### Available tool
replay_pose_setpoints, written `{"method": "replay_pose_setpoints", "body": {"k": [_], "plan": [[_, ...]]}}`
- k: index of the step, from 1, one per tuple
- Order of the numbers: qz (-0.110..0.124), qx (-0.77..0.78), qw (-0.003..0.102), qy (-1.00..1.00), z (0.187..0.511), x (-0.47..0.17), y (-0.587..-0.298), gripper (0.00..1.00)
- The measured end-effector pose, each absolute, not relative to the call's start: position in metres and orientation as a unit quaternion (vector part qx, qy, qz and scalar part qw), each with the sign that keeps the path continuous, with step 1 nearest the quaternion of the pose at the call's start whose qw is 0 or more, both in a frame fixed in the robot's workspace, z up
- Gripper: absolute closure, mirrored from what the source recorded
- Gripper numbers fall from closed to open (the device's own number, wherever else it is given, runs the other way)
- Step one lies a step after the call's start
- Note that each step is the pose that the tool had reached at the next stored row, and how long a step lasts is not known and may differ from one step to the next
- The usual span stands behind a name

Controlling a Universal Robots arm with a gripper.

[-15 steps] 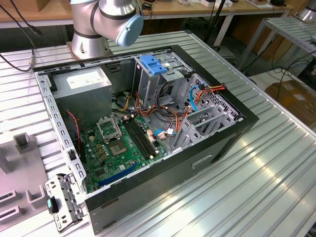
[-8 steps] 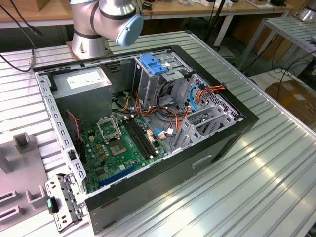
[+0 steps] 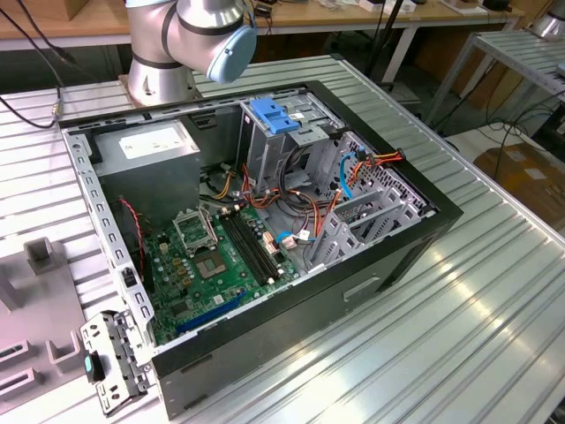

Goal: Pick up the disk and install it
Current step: 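Pick up the disk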

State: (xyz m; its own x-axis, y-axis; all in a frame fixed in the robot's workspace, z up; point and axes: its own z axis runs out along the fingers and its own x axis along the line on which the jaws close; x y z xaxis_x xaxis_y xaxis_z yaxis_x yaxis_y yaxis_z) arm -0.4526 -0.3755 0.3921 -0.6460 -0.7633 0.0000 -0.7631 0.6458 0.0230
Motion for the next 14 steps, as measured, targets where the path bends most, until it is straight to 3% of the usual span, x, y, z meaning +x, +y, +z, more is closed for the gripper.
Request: {"method": "replay_pose_setpoints", "body": {"k": [14], "plan": [[-0.009,0.577,0.006,-0.817,0.3913,-0.4525,-0.3758,0.89]]}}
